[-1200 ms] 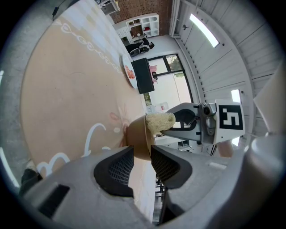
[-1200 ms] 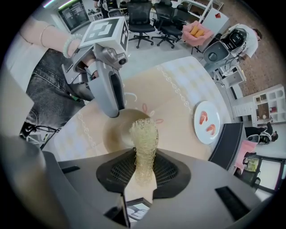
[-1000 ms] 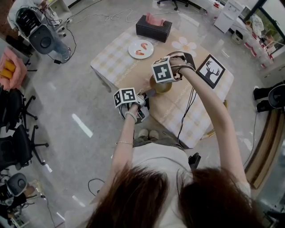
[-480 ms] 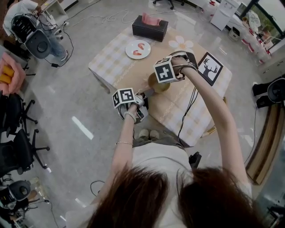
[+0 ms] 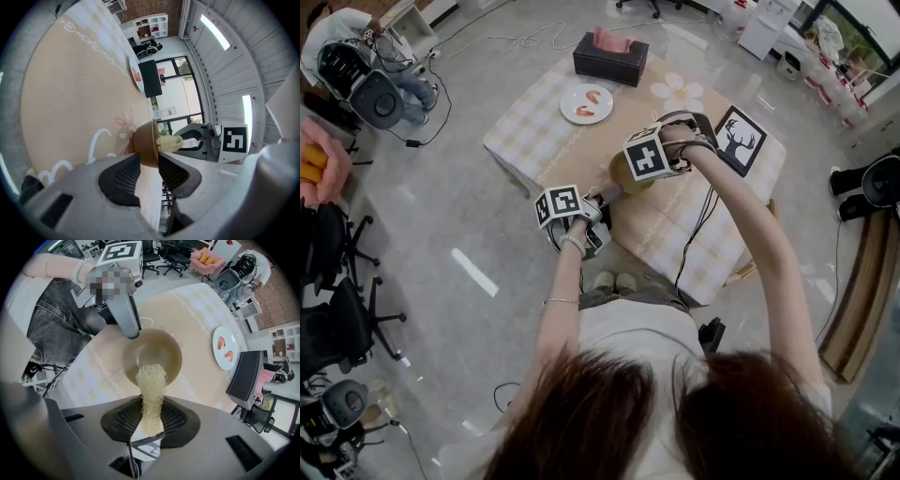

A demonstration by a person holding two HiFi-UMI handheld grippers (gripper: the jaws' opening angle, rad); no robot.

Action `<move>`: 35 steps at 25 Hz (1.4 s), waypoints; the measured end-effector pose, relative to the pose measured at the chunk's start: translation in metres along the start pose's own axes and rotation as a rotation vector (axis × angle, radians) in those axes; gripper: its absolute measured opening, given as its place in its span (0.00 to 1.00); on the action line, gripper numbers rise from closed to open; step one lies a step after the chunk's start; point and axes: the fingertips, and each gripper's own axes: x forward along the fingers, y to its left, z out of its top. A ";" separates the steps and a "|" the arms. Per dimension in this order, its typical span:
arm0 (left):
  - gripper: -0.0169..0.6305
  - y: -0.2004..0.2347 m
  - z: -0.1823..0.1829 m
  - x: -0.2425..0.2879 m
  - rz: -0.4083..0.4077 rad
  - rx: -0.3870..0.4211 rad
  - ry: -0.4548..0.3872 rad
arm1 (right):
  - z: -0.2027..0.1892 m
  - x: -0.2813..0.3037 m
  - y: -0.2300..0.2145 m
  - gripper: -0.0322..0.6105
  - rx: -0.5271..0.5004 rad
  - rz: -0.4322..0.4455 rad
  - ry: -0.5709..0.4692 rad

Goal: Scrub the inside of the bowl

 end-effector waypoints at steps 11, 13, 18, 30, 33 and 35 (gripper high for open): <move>0.21 -0.001 0.000 -0.001 -0.002 -0.004 -0.004 | 0.006 -0.002 0.020 0.20 -0.034 0.042 0.028; 0.21 -0.001 0.000 -0.001 -0.001 -0.001 -0.003 | 0.009 -0.003 0.023 0.20 -0.044 0.054 0.027; 0.21 0.000 0.000 0.000 0.002 -0.001 -0.003 | 0.014 -0.001 0.028 0.20 -0.062 0.086 0.051; 0.21 -0.001 -0.001 -0.001 -0.002 -0.009 -0.001 | 0.030 -0.002 0.030 0.20 -0.075 0.125 0.045; 0.21 -0.001 -0.001 -0.001 -0.005 -0.007 0.000 | 0.033 0.000 0.029 0.20 -0.078 0.131 0.042; 0.21 -0.002 -0.002 -0.001 -0.007 -0.008 0.003 | 0.036 0.001 0.028 0.20 -0.082 0.135 0.040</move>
